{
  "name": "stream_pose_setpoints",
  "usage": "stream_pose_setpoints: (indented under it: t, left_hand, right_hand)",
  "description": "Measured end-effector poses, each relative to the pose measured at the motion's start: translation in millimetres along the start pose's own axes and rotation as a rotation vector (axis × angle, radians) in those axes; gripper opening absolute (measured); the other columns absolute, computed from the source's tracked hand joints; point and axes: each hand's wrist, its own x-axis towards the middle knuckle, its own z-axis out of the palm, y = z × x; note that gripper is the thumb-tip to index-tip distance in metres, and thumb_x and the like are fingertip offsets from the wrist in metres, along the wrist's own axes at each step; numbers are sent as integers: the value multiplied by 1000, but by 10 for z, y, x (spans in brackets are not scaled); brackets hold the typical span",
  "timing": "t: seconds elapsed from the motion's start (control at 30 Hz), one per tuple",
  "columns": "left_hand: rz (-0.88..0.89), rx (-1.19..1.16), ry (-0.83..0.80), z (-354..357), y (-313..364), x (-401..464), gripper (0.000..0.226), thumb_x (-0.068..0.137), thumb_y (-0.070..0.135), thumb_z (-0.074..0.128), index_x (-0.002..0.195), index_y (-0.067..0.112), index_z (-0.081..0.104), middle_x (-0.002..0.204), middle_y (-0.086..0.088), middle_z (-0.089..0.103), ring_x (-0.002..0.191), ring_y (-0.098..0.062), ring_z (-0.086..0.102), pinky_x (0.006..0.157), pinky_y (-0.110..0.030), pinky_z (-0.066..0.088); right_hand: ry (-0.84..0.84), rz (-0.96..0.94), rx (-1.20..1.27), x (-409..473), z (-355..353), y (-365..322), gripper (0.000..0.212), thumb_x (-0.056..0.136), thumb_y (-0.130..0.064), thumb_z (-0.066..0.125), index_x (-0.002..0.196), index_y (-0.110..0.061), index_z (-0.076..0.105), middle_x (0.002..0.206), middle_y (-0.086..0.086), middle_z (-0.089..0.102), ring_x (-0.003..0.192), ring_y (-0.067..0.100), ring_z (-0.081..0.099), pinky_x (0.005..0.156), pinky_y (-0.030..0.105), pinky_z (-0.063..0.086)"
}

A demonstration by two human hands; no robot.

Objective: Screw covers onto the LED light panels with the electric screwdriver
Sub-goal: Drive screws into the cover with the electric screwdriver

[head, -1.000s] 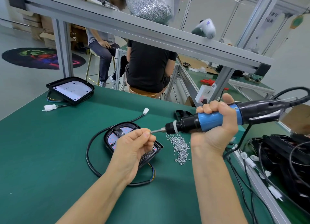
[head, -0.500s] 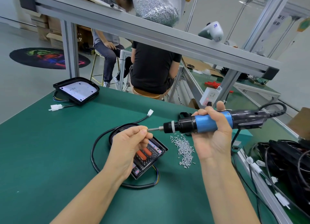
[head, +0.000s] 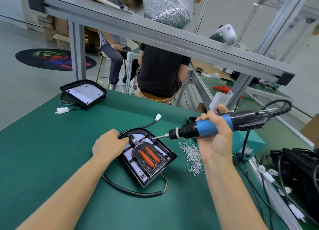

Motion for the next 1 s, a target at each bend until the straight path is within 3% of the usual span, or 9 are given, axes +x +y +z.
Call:
stream_pose_setpoints:
  t: [0.2, 0.37, 0.47, 0.53, 0.6, 0.7, 0.77, 0.87, 1.0]
  left_hand:
    - [-97, -263, -31, -9, 45, 87, 37, 73, 2, 55, 50, 16, 29, 50, -5, 28, 58, -25, 27, 51, -27, 19]
    - [-81, -579, -75, 34, 74, 43, 29, 73, 2, 49, 59, 17, 28, 63, -10, 25, 63, -20, 24, 61, -32, 27]
    - [-98, -761, -98, 70, 121, -4, 36, 76, -4, 44, 59, 20, 24, 60, -4, 18, 61, -18, 15, 58, -31, 12]
    - [-130, -902, -124, 88, 126, -28, 32, 81, -2, 47, 61, 17, 31, 63, -6, 26, 62, -18, 22, 58, -32, 16]
    - [-151, -1030, -152, 92, 132, -52, 16, 89, 16, 53, 77, 6, 48, 81, -18, 50, 75, -27, 44, 70, -35, 35]
    - [-151, -1123, -149, 113, 144, -73, 40, 89, 37, 62, 105, 0, 59, 108, -12, 63, 97, -28, 59, 92, -41, 45]
    - [-106, -1139, -92, 133, 173, -99, 24, 85, 31, 69, 95, 9, 66, 94, 1, 68, 84, -11, 61, 75, -28, 45]
    - [-84, -1167, -57, 122, 228, -141, 12, 83, 21, 72, 79, 10, 70, 74, 4, 70, 63, -4, 62, 55, -15, 47]
    - [-110, -1199, -26, 100, 277, -176, 11, 83, 17, 72, 76, 9, 68, 69, 0, 69, 58, -10, 61, 56, -20, 49]
  right_hand:
    - [-9, -23, -117, 97, 19, 240, 38, 77, 8, 59, 103, -20, 55, 69, -2, 52, 62, 14, 54, 69, 26, 49]
    - [-11, -26, -173, 149, 31, 349, 39, 69, 2, 64, 101, -20, 56, 68, -3, 54, 65, 15, 53, 69, 27, 49]
    - [-13, -31, -198, 163, 48, 368, 40, 68, 1, 64, 101, -20, 56, 68, -3, 55, 67, 16, 53, 70, 27, 49]
    - [-19, -35, -207, 165, 68, 373, 39, 68, 1, 64, 100, -21, 58, 68, -3, 55, 67, 16, 53, 71, 27, 49]
    - [-24, -43, -214, 168, 89, 370, 39, 67, 1, 64, 98, -22, 59, 69, -2, 54, 68, 17, 52, 70, 27, 50]
    - [-44, -53, -212, 173, 117, 362, 41, 68, 3, 64, 99, -22, 58, 67, -4, 54, 68, 16, 53, 70, 26, 50]
    - [-57, -55, -219, 171, 134, 353, 40, 68, 2, 65, 100, -22, 58, 67, -4, 55, 69, 17, 53, 72, 27, 50]
    - [-60, -53, -230, 170, 148, 353, 39, 68, 1, 66, 98, -23, 59, 69, -3, 55, 71, 18, 52, 76, 29, 49]
    - [-61, -44, -216, 172, 175, 365, 39, 67, 1, 65, 99, -22, 58, 70, 0, 52, 68, 17, 52, 68, 25, 50]
